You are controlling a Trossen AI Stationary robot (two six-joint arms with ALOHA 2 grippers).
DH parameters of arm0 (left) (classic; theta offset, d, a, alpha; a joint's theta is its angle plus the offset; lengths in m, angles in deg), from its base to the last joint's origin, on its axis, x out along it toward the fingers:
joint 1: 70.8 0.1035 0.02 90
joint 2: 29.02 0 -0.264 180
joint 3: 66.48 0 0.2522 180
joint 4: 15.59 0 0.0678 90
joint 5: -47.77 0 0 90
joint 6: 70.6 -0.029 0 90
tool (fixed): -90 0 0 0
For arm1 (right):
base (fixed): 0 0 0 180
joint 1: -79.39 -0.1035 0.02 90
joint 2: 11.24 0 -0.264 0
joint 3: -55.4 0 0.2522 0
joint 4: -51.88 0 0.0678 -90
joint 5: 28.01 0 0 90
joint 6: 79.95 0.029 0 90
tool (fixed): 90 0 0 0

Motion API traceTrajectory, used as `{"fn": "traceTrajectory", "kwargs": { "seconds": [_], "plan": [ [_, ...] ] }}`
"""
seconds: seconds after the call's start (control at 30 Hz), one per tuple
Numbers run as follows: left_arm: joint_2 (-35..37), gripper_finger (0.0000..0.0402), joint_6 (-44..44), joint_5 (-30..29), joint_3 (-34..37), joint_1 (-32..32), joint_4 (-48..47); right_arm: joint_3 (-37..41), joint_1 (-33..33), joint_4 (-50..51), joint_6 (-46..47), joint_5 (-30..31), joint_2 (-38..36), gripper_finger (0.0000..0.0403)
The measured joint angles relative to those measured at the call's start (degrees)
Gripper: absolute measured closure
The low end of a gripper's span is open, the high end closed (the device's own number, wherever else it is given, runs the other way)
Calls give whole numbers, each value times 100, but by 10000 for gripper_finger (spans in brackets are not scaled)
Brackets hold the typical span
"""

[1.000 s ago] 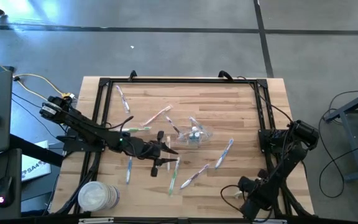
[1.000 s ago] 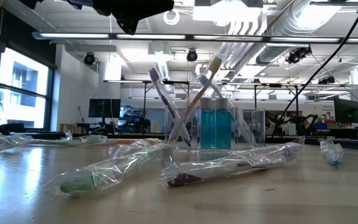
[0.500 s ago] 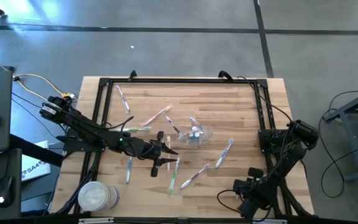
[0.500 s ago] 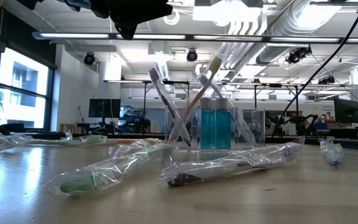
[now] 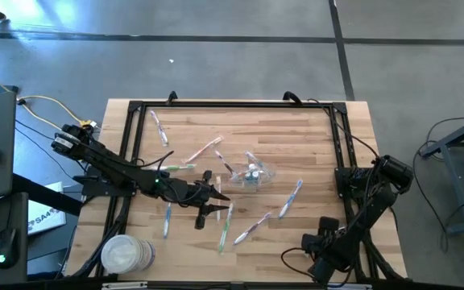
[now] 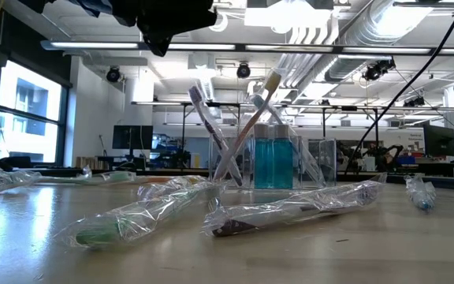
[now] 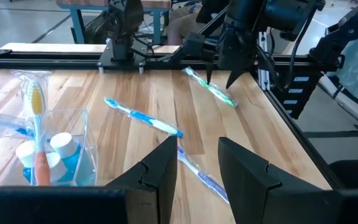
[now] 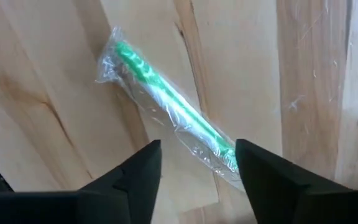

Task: Pick & Place toothbrushing station
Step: Put the bottom right green toothbrush into the wire organizer

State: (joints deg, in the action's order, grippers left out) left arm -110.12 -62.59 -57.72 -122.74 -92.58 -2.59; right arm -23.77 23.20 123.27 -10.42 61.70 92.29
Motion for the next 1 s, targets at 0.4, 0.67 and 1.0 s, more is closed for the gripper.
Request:
{"fn": "traceTrajectory", "kwargs": {
  "seconds": [0.4, 0.67, 1.0],
  "plan": [
    [-4, 284, 4, 0, 0, 0, -164, 0, 48, -218, -591, 445, 140, 188],
    [-4, 284, 4, 0, 0, 0, -120, -28, 142, -308, -787, 378, 522, 188],
    [-4, 284, 4, 0, 0, 0, -95, -13, 312, -445, -847, 80, 549, 237]
  ]
}}
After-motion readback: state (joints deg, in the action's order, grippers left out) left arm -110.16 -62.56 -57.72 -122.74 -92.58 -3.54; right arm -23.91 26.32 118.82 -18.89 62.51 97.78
